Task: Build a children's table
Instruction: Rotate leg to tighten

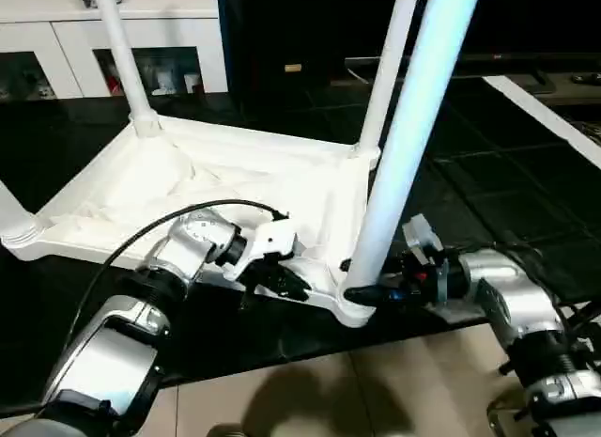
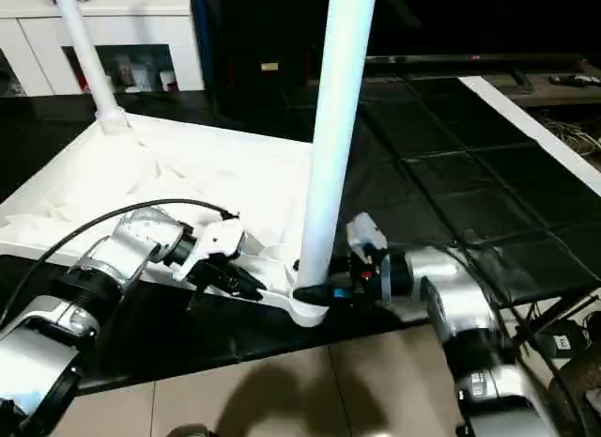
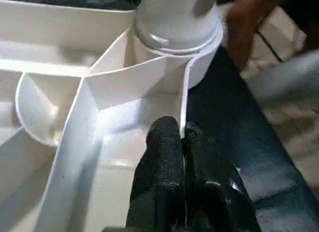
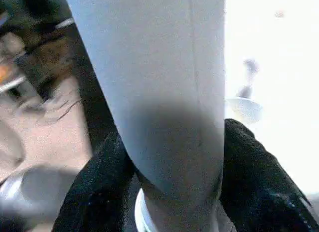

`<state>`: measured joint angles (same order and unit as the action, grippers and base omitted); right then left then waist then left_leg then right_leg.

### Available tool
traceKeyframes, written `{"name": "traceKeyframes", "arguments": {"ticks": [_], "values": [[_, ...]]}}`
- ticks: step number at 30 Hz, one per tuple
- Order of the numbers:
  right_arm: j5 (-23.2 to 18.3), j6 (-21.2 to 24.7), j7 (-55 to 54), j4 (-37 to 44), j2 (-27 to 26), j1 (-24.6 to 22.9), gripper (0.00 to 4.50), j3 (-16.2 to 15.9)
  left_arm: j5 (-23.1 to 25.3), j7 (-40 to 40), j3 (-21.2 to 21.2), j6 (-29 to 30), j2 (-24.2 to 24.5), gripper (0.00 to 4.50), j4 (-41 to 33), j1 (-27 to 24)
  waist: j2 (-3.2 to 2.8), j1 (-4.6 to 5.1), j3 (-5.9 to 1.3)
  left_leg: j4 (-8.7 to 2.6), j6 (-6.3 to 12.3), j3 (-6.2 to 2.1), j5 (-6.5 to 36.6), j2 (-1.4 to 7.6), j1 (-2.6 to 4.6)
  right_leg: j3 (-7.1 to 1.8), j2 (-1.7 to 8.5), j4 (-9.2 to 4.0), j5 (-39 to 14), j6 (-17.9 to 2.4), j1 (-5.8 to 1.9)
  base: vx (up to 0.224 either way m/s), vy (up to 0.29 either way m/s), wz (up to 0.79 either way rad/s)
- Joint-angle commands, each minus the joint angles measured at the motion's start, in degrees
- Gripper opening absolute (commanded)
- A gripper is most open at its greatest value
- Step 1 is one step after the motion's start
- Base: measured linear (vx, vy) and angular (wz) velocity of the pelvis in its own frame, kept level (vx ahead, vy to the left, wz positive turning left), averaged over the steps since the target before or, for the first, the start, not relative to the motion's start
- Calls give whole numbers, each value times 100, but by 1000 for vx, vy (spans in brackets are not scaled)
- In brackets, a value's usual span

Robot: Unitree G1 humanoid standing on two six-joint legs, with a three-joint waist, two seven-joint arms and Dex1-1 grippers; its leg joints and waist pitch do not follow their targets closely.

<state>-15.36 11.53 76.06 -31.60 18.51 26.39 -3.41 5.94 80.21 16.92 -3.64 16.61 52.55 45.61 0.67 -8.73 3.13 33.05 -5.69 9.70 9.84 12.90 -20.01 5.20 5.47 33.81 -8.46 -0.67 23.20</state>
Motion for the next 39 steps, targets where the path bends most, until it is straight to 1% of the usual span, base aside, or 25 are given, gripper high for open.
{"name": "traceKeyframes", "arguments": {"ticks": [1,3,4,5,7,8,9,10,11,13,14,15,17,18,19,21,23,26,27,28,29,32,34,36,39], "values": [[-93,446,-817,-34,-513,-10,209,-52,-230,-995,-244,387,-498,0,46,226,-6,66,-365,-412,23,38,1753,22,25,-199,271,-450,-2521,-937,-270,0,0,0],[-40,489,-1299,-90,-726,23,209,29,-238,-1355,-329,566,-639,0,100,310,5,130,-360,-407,-41,7,1861,-9,28,-175,296,-502,-2957,-759,-268,0,0,0],[-3,495,-1590,-148,-859,58,209,74,-248,-1551,-376,665,-726,0,125,358,13,178,-356,-422,-46,-11,1830,-15,-17,-160,295,-514,-3074,-641,-297,0,0,0],[128,575,-2428,-391,-1228,242,209,179,-273,-2107,-521,970,-1004,0,175,493,1,250,-357,-416,-62,-19,1865,-29,-20,-144,300,-544,-3191,-584,-287,0,0,0],[149,588,-2592,-453,-1300,294,209,199,-279,-2184,-544,1027,-1058,0,178,516,19,340,-374,-401,-33,-26,1812,-58,-30,-114,290,-569,-3211,-557,-297,0,0,0],[191,597,-3183,-758,-1573,556,209,297,-278,-2526,-610,1177,-1261,0,225,609,2,358,-375,-399,-5,-24,1780,-56,-30,-119,291,-569,-3149,-575,-296,0,0,0],[214,596,-3550,-955,-1734,738,209,386,-261,-2730,-640,1241,-1373,0,257,661,-3,415,-372,-404,-11,-31,1726,-59,-58,-111,284,-552,-3070,-620,-303,0,0,0],[234,583,-3857,-1122,-1832,887,209,459,-253,-2848,-655,1271,-1440,0,283,698,-3,449,-383,-383,1,-14,1700,-73,-37,-113,276,-559,-3019,-648,-272,0,0,0],[281,573,-4442,-1476,-1988,1202,209,621,-261,-3093,-714,1302,-1546,0,360,781,13,482,-388,-375,31,-5,1655,-78,-34,-118,262,-555,-2900,-701,-269,0,0,0],[297,532,-4601,-1604,-2046,1320,209,688,-269,-3158,-737,1314,-1573,0,399,816,-6,505,-413,-374,75,1,1489,-73,-41,-134,252,-519,-2552,-814,-289,0,0,0],[324,489,-4560,-1611,-2050,1335,209,672,-253,-3199,-742,1295,-1561,0,417,826,44,497,-424,-363,197,32,1312,-57,-44,-167,229,-462,-1965,-995,-290,0,0,0],[336,467,-4535,-1608,-2045,1333,209,660,-244,-3209,-741,1278,-1549,0,425,828,44,497,-424,-363,197,32,1312,-57,-44,-167,229,-462,-1965,-995,-290,0,0,0],[438,383,-4538,-1598,-2039,1310,265,667,-182,-3218,-727,1257,-1474,0,415,802,14,470,-437,-355,292,39,1083,-50,-59,-178,236,-400,-1532,-1144,-319,0,0,0],[446,365,-4506,-1573,-2011,1272,278,695,-120,-3158,-681,1191,-1387,0,398,766,37,454,-443,-346,342,49,966,-45,-52,-186,239,-377,-1333,-1221,-326,0,0,0],[443,358,-4512,-1586,-2009,1275,278,704,-105,-3157,-678,1186,-1378,0,394,761,19,439,-448,-345,383,51,872,-44,-48,-191,243,-355,-1170,-1298,-334,0,0,0],[501,263,-4428,-1605,-1928,1244,310,662,-58,-3085,-653,1147,-1309,0,380,727,26,423,-451,-344,421,54,780,-40,-53,-193,246,-331,-1003,-1366,-347,0,0,0],[611,-2,-4196,-1645,-1697,1153,324,595,12,-2878,-583,1034,-1126,0,371,648,14,411,-441,-348,403,60,917,-40,-45,-191,258,-354,-1178,-1347,-348,0,0,0],[473,-111,-3808,-1488,-1478,1025,341,639,47,-2534,-506,865,-950,0,330,555,16,397,-430,-354,412,65,1019,-36,-38,-197,256,-381,-1330,-1304,-348,0,0,0],[465,-153,-3565,-1376,-1314,947,365,600,87,-2372,-446,755,-843,0,311,506,-20,375,-429,-358,410,58,1003,-27,-34,-203,259,-370,-1303,-1316,-346,0,0,0],[460,-218,-3138,-1210,-1030,832,368,551,122,-1995,-344,539,-663,0,263,409,-2,347,-425,-359,429,65,1044,-18,-24,-199,245,-387,-1293,-1304,-342,0,0,0],[468,-264,-2797,-1123,-784,770,370,524,109,-1597,-266,267,-519,0,198,314,-20,316,-426,-361,421,64,1048,-2,-24,-205,248,-365,-1213,-1332,-350,0,0,0],[409,-348,-2219,-974,-540,684,412,479,93,-1223,-199,213,-391,0,152,249,-23,247,-451,-335,441,82,973,22,-16,-209,240,-298,-835,-1505,-345,0,0,0],[424,-431,-1955,-918,-401,644,414,423,91,-1053,-152,99,-327,0,136,223,-28,216,-446,-330,445,86,1013,25,-13,-206,236,-291,-831,-1525,-328,0,0,0],[500,-679,-1188,-846,36,590,425,233,135,-653,-8,-231,-153,0,184,222,-4,163,-428,-335,391,94,1216,33,9,-214,244,-325,-1127,-1449,-307,0,0,0],[472,-793,-718,-834,242,605,425,148,149,-344,79,-378,-51,0,212,231,3,121,-417,-335,372,90,1267,29,-3,-222,245,-325,-1280,-1395,-311,0,0,0]]}}
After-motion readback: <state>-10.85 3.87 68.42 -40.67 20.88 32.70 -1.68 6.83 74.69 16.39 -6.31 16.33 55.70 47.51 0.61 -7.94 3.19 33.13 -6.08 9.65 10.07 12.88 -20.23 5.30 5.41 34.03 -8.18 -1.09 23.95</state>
